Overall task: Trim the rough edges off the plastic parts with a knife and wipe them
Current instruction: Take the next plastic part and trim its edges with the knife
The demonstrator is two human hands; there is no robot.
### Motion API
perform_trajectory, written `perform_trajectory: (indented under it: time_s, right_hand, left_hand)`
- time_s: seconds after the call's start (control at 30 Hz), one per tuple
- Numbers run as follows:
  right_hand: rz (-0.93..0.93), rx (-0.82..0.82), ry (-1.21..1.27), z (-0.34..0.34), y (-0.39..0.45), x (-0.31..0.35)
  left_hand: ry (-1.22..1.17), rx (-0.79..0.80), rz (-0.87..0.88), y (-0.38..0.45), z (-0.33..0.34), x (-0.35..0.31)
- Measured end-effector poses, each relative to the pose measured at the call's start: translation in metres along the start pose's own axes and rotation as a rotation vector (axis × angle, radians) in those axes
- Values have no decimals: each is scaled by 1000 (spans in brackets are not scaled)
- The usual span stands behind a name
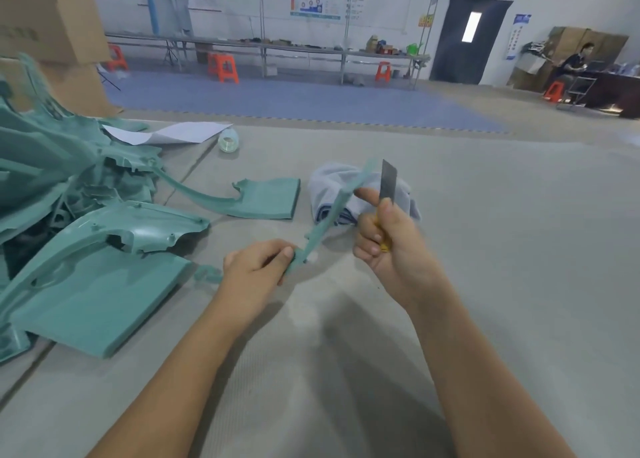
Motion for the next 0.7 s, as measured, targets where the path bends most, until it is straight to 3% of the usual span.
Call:
perform_trajectory:
  time_s: [0.17, 0.33, 0.47, 0.57, 0.7]
  right_hand:
    - [-35, -187, 33, 0, 2, -13]
    - [-182, -282, 40, -4, 0, 2]
    - [-273, -397, -109, -2, -5, 14]
    - [-338, -466, -165, 3, -8, 24]
    - [-470, -433, -183, 8, -10, 38]
  left_hand:
    - [41, 72, 16, -7, 8, -5]
    - [48, 5, 90, -7, 5, -7]
    - [-213, -64, 228, -15, -1, -20]
    - [-250, -27, 377, -19, 1, -33]
    - [-169, -118, 277, -16, -1, -27]
Point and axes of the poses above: each hand's wrist, its own y-axis towards the middle knuckle, its own z-axis out of the palm, x = y × z, the point moved 5 cm from there along y, towards the middle knuckle
